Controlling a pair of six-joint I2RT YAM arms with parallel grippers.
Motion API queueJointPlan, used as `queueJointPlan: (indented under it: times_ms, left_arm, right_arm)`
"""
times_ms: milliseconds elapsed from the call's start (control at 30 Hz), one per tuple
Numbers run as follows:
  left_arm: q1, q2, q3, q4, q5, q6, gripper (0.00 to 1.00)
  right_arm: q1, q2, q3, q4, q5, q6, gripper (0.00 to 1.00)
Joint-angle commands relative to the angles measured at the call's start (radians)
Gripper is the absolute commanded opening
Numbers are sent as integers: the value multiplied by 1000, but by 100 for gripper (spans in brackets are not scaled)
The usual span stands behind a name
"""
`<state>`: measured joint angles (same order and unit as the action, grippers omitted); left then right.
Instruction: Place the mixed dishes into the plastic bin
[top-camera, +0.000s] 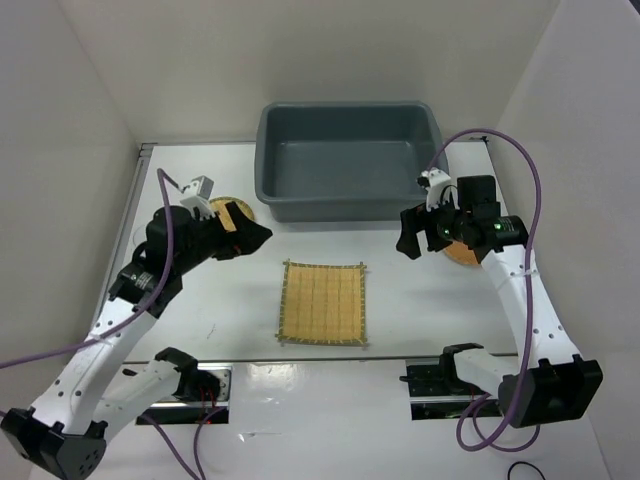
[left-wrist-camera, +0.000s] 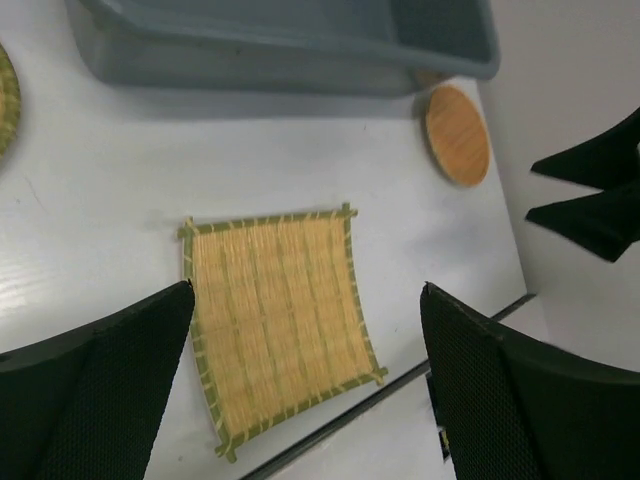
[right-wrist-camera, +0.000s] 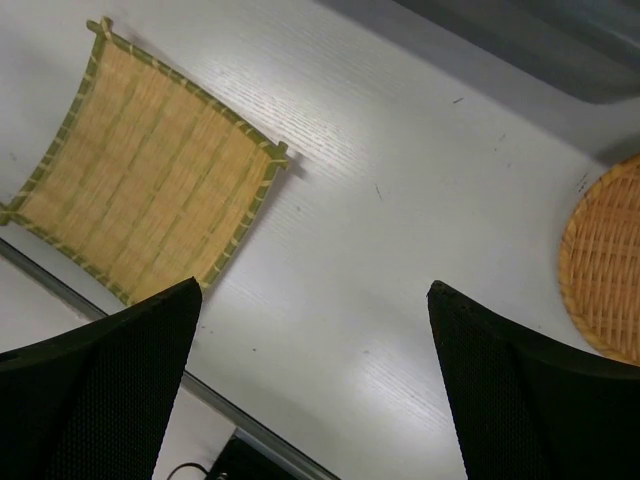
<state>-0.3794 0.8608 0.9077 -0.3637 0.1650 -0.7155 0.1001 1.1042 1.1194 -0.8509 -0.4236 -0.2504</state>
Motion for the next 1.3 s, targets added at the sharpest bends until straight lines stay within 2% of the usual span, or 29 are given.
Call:
queueJointPlan:
  times_ms: [0,67,133,300,433,467,533,567,700,900,1067,1267]
  left_arm:
    - [4,53,-85,-60,45,-32,100]
    - [4,113,-119,-101,62,-45,100]
    - [14,142,-150,-109,76,-73,100]
    - [14,141,-297,38,137,-147,100]
    - [14,141,-319,77,148,-157,100]
    - [14,165,-329,88,157,-157,100]
    - [14,188,-329,98,157,-157,100]
    - [14,216,-339,114,157,-157,100]
    - [14,290,-348,152,183,-128,100]
    - [14,356,-400,256,241,-127,100]
    - [-6,346,-527,410,251,-217,100]
    - [-74,440,-537,528,251,-257,100]
  right_arm:
    - [-2,-9,-10,49,-8,93,98]
    - [12,23,-19,49,-66,64,98]
    - [32,64,-35,49,-52,74,98]
    - [81,229,14,-3,-124,8,98]
    - [171,428,34,-36,-149,-25,98]
    - [171,507,43,-54,-179,-35,98]
    - [152,566,54,-45,-242,-18,100]
    - [130,597,45,-10,-362,3,100]
    - [130,617,-7,116,-440,103,100]
    - [141,626,-113,272,-423,174,100]
    - [150,681,-145,334,-377,194,100]
    - [150,767,-145,365,-386,194,100]
